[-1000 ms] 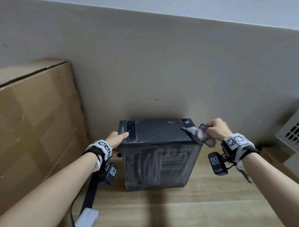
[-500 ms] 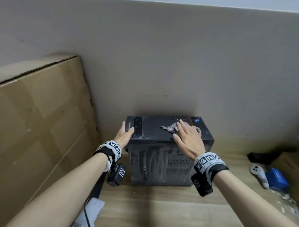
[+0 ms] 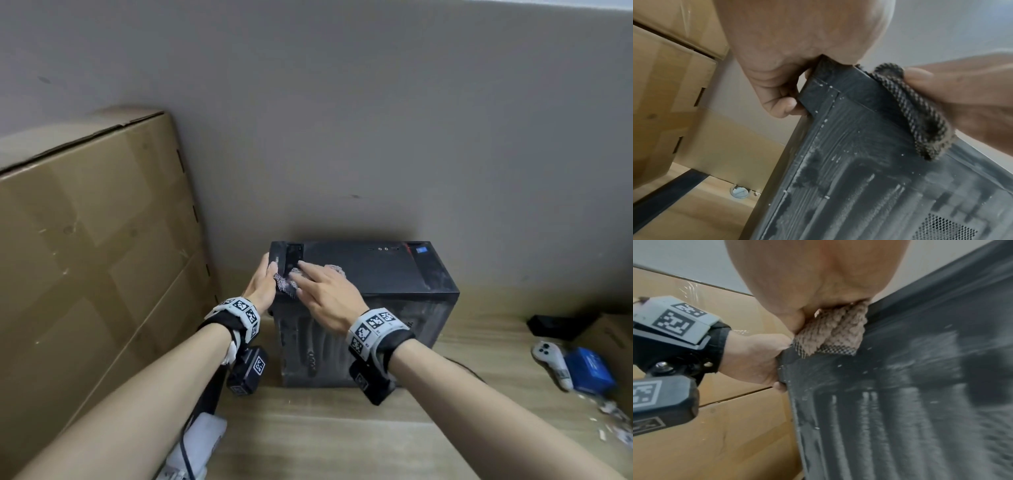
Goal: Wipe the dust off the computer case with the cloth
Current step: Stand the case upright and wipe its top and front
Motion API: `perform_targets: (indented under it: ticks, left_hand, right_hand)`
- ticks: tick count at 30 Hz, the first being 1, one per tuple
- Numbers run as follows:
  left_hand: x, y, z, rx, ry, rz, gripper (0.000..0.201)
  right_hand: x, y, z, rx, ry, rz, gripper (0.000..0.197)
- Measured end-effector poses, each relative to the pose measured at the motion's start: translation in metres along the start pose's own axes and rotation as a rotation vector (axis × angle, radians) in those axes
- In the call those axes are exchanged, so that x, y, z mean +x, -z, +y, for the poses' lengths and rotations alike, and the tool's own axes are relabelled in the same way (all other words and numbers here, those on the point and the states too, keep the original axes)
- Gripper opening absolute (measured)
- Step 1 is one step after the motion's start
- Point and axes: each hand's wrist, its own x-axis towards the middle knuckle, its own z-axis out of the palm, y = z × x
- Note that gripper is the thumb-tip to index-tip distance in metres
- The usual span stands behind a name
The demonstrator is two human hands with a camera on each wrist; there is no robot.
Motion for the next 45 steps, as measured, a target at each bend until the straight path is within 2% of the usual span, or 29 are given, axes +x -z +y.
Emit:
perform_targets:
  ticks: [5, 11, 14, 17, 21, 27, 31, 32, 34, 36, 38, 40, 42, 44, 45]
  left_hand:
    - [0.004, -0.002, 0.000, 0.039, -0.030, -0.018, 0.042]
    - [0.011, -0.002, -0.007, 0.107, -0.007, -0.020, 0.046]
    - [0.013, -0.004, -0.006, 0.119, 0.004, 0.011, 0.045]
    - [0.012, -0.006, -0.003, 0.107, 0.019, 0.033, 0.045]
    - [0.006, -0.004, -0.003, 0.057, 0.001, 0.033, 0.041]
    - [0.003, 0.001, -0.002, 0.003, 0.011, 0.000, 0.042]
    - [0.003, 0.019, -0.009, -0.077, 0.111, -0.068, 0.044]
    - [0.000, 0.024, -0.007, -0.132, 0.150, -0.077, 0.042]
    - [-0.005, 0.031, -0.005, -0.214, 0.234, -0.095, 0.041]
    - [-0.012, 0.034, 0.003, -0.155, 0.280, -0.156, 0.047]
    - [-0.019, 0.031, 0.013, 0.055, 0.188, -0.136, 0.047]
    - [-0.029, 0.022, 0.024, 0.283, 0.038, -0.020, 0.047]
    - [-0.042, 0.010, 0.038, 0.452, -0.220, 0.037, 0.052]
    - [-0.047, -0.007, 0.042, 0.666, -0.530, -0.040, 0.055]
    - [-0.048, -0.015, 0.042, 0.780, -0.616, -0.103, 0.055]
  right_hand:
    - [-0.038, 0.023, 0.059, 0.071, -0.155, 0.054, 0.044]
    - [-0.104, 0.061, 0.136, 0.053, -0.492, 0.113, 0.041]
    - [-0.100, 0.060, 0.141, 0.059, -0.512, 0.141, 0.037]
    - [-0.078, 0.047, 0.121, 0.058, -0.542, 0.157, 0.035]
    - [-0.071, 0.035, 0.087, -0.128, -0.416, 0.131, 0.056]
    - [-0.030, 0.007, -0.001, 0.002, -0.061, 0.071, 0.047]
    - [0.005, 0.002, -0.019, 0.208, 0.151, -0.077, 0.051]
    - [0.009, 0.006, -0.018, 0.296, 0.166, -0.078, 0.052]
    - [0.012, 0.019, -0.006, 0.409, 0.125, 0.066, 0.054]
    - [0.010, 0.034, 0.014, 0.384, -0.042, 0.208, 0.054]
    - [0.004, 0.043, 0.042, 0.260, -0.247, 0.137, 0.051]
    - [-0.004, 0.038, 0.062, 0.106, -0.352, -0.076, 0.058]
    - [-0.011, 0.026, 0.069, -0.046, -0.327, -0.192, 0.075]
    - [-0.016, 0.018, 0.066, -0.098, -0.318, -0.168, 0.067]
    - [-0.018, 0.017, 0.064, -0.102, -0.318, -0.151, 0.063]
